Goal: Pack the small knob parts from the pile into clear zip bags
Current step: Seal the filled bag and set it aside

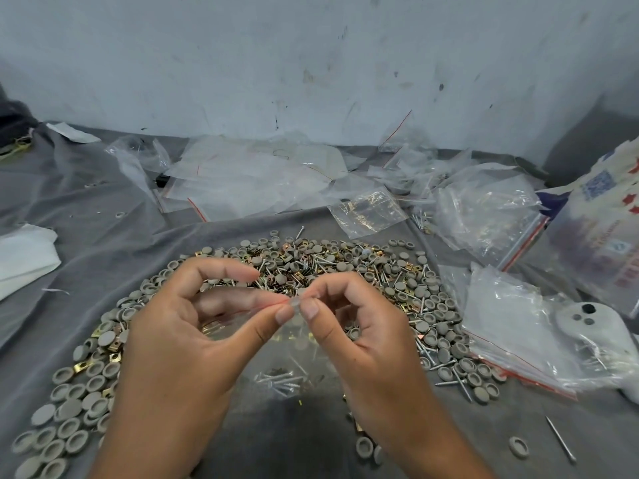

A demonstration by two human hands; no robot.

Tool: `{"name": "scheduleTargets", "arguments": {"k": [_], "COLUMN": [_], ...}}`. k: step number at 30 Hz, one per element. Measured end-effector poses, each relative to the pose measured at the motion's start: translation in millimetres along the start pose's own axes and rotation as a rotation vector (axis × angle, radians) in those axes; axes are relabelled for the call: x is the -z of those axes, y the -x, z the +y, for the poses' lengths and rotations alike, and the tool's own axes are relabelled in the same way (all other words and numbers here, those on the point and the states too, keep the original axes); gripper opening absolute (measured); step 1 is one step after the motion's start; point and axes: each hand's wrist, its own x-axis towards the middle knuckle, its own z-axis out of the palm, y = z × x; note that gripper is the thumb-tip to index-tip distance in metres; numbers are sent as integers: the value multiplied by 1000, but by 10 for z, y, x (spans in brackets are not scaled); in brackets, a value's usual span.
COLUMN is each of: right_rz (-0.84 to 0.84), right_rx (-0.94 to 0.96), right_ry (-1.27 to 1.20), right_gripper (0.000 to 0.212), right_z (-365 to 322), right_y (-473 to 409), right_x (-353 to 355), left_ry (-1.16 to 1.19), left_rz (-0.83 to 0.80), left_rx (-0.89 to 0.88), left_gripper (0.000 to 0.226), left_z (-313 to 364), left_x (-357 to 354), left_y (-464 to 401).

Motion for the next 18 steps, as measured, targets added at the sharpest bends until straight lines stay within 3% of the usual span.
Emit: {"name": "scheduleTargets", "arguments": {"k": [9, 14, 18], "right_rz": [-40, -50, -19], "right_rx": [-11, 39, 22], "right_ry": [18, 152, 140], "right_gripper": [7, 10, 13], "right_z": [-15, 5, 39], "right_y": [-1, 5, 7], "right_x": [-4, 11, 0], "left_ry": [-208, -207, -191], "left_rz": [-13, -89, -60], "left_rx": [-127, -90, -113], "left_gripper": [46, 54, 49], "left_z": [-28, -55, -53], "left_x": [55, 112, 112], "left_y": [-1, -35, -33]}}
